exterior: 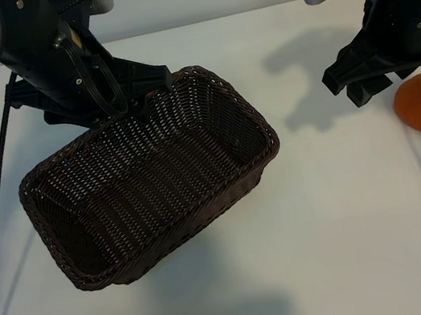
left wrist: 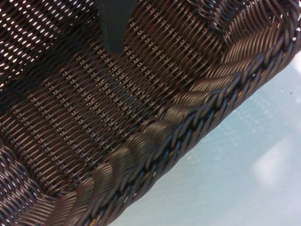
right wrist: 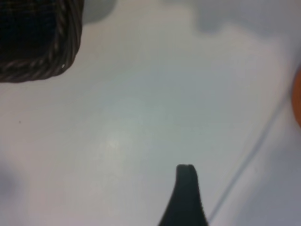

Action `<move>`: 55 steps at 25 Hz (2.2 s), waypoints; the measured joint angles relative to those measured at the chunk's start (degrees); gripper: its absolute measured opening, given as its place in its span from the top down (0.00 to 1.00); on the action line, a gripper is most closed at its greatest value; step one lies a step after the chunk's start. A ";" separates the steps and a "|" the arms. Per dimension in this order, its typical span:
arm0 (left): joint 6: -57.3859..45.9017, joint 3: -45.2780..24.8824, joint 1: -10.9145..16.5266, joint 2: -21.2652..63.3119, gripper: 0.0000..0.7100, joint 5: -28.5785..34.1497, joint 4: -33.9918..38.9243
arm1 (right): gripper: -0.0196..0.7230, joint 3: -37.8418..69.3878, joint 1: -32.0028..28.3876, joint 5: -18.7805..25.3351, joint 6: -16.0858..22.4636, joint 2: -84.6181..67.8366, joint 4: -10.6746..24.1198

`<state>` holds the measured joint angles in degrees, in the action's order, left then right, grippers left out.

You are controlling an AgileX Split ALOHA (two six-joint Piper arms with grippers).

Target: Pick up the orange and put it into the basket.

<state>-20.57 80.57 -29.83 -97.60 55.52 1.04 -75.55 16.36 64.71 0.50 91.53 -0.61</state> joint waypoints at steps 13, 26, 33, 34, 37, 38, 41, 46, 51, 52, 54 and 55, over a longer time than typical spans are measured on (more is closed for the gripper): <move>0.71 0.00 0.00 0.00 0.17 -2.78 1.51 | 0.21 0.00 0.00 -0.22 0.00 0.00 -0.03; 0.71 0.00 0.00 0.00 0.17 -3.34 1.56 | 0.22 0.00 0.09 -2.07 0.02 0.00 0.03; 2.06 0.00 0.00 0.10 0.17 -2.96 1.56 | 0.22 0.00 0.09 -2.36 0.06 0.00 -0.69; 2.12 0.00 0.00 0.15 0.17 -1.93 1.56 | 0.22 0.00 0.09 -2.36 0.06 0.00 -0.84; 1.07 0.00 0.00 0.59 0.17 2.03 2.45 | 0.22 0.00 0.09 -2.36 0.06 0.00 -0.97; 0.10 0.00 0.00 0.97 0.17 3.52 3.25 | 0.22 0.00 0.09 -2.36 0.06 0.00 -0.97; -3.22 -0.63 0.00 3.14 0.17 6.08 5.68 | 0.22 0.00 0.09 -2.26 0.06 0.00 -0.97; -14.03 -8.24 0.00 11.52 0.17 6.72 11.31 | 0.22 0.00 0.09 -1.86 0.06 0.00 -0.92; -23.99 -20.75 0.00 20.70 0.17 5.79 14.15 | 0.22 0.00 0.09 -1.86 0.06 0.00 -0.87; -25.97 -23.41 0.00 21.90 0.17 4.66 14.22 | 0.22 0.00 0.09 -1.86 0.06 0.00 -0.87; -29.50 -27.99 0.00 23.91 0.17 1.80 14.49 | 0.22 0.00 0.09 -1.86 0.06 0.00 -0.87; -31.26 -29.56 0.00 24.36 0.17 0.58 14.55 | 0.22 0.00 0.09 -1.86 0.06 0.00 -0.87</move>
<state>-51.83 51.02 -29.83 -73.24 56.11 15.59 -75.55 16.46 62.84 0.56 91.53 -1.48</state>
